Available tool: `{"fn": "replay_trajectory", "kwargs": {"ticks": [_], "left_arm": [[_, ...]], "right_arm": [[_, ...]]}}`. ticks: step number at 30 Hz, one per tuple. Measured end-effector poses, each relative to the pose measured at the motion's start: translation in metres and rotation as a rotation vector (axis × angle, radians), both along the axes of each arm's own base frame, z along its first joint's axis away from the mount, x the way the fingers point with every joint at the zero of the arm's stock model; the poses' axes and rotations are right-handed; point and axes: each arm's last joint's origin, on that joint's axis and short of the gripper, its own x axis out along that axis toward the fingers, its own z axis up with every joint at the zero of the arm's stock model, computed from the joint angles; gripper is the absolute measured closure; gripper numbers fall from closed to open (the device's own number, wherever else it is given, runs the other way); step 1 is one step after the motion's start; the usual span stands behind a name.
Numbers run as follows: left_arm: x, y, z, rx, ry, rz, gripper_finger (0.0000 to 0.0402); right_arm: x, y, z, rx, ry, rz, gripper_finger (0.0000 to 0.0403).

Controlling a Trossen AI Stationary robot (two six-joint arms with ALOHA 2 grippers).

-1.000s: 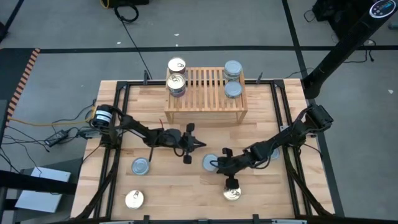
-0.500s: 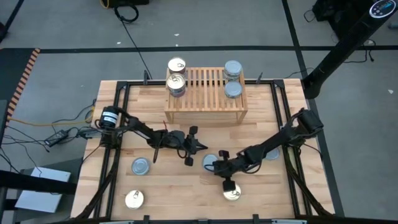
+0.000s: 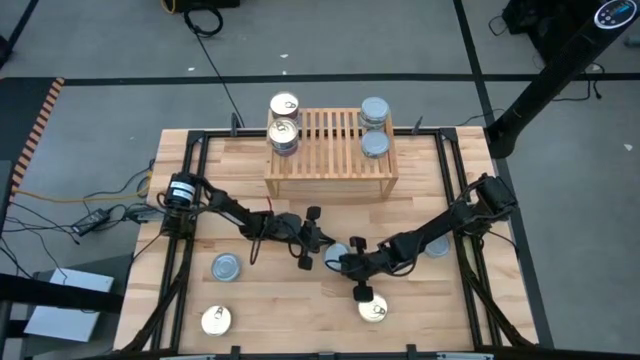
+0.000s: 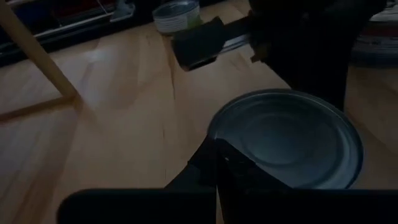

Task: Stack canned seafood by type on shelf
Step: Stack the green tuna can on top of the green tuna can on the shelf

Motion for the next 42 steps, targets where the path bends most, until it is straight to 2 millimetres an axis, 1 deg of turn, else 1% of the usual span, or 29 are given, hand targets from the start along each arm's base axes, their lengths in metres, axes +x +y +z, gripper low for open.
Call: {"fn": "replay_trajectory", "kwargs": {"ticks": [10, 16, 24, 27, 31, 37, 39, 42], "left_arm": [[0.000, 0.003, -0.003, 0.053, 0.007, 0.116, 0.0401], [0.002, 0.002, -0.019, 0.087, 0.048, 0.100, 0.0401], [0.005, -0.001, -0.020, 0.100, 0.039, 0.086, 0.0397], [0.005, -0.004, -0.018, 0.099, 0.028, 0.080, 0.0384], [0.005, -0.004, -0.018, 0.101, 0.030, 0.085, 0.0355], [0.004, -0.002, -0.019, 0.129, 0.036, 0.167, 0.0311], [0.004, -0.001, -0.019, 0.133, 0.035, 0.176, 0.0304], [0.004, -0.002, -0.018, 0.130, 0.033, 0.156, 0.0308]], "right_arm": [[0.000, 0.000, 0.000, 0.000, -0.001, 0.000, 0.0393], [0.000, 0.000, 0.000, 0.001, 0.000, -0.001, 0.0393], [0.000, 0.000, 0.000, 0.000, 0.000, 0.000, 0.0392], [0.000, 0.000, 0.000, 0.000, 0.001, 0.001, 0.0392], [0.000, 0.000, 0.000, -0.001, 0.003, 0.002, 0.0392], [-0.001, 0.000, 0.000, -0.001, 0.004, 0.003, 0.0392], [-0.001, 0.000, 0.000, -0.001, 0.004, 0.003, 0.0392], [-0.001, 0.000, 0.000, -0.001, 0.004, 0.002, 0.0392]]}}
